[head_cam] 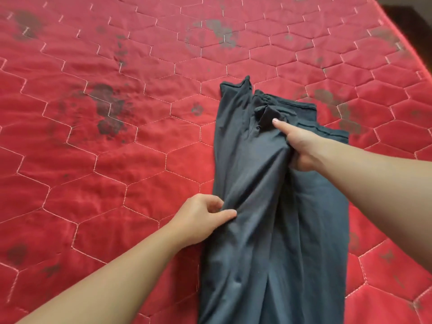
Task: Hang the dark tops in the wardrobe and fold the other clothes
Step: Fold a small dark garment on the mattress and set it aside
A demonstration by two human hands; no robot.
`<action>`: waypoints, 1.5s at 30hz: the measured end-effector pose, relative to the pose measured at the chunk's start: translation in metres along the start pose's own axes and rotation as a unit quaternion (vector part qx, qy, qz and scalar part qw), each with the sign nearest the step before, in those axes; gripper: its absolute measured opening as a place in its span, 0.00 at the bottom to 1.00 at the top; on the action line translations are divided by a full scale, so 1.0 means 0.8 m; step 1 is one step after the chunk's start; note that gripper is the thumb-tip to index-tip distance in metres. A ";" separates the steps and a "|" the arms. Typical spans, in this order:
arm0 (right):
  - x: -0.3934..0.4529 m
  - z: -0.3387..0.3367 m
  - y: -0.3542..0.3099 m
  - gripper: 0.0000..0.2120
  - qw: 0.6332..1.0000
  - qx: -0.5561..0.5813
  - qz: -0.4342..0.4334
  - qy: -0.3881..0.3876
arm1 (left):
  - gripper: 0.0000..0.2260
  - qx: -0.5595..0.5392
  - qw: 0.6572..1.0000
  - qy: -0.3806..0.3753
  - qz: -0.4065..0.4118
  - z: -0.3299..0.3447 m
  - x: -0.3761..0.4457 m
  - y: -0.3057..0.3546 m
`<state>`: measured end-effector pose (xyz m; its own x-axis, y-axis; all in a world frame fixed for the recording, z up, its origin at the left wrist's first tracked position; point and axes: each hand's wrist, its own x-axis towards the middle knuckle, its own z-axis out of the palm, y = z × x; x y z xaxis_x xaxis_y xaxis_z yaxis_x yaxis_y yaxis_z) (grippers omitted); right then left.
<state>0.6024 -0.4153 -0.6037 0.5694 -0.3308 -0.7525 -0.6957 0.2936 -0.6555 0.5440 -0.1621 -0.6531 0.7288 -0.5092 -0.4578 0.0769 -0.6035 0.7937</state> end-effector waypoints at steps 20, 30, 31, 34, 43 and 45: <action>0.095 0.085 -0.069 0.10 0.953 -0.210 -0.170 0.137 | 0.19 -0.179 0.966 -0.012 -0.185 -0.031 0.008 -0.015; 0.116 0.110 -0.096 0.08 0.916 -0.287 -0.241 0.144 | 0.18 -0.166 0.966 -0.021 -0.195 -0.034 0.010 -0.013; 0.112 0.114 -0.099 0.06 0.915 -0.273 -0.264 0.139 | 0.19 -0.168 0.967 -0.021 -0.193 -0.035 0.011 -0.014; 0.082 0.124 -0.107 0.05 0.916 -0.223 -0.325 0.070 | 0.20 -0.173 0.966 -0.020 -0.189 -0.034 0.011 -0.014; -0.039 0.048 -0.140 0.06 0.783 -0.175 -0.575 0.156 | 0.23 -0.169 0.970 0.000 -0.177 -0.034 0.003 -0.009; -0.031 0.012 -0.137 0.09 0.783 -0.226 -0.538 0.214 | 0.23 -0.172 0.970 -0.002 -0.173 -0.033 0.002 -0.007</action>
<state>0.6686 -0.4307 -0.5141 0.8008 -0.4682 0.3736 -0.0533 -0.6770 -0.7341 0.5627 -0.1433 -0.6471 0.6162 -0.3158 -0.7215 0.5392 -0.4985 0.6788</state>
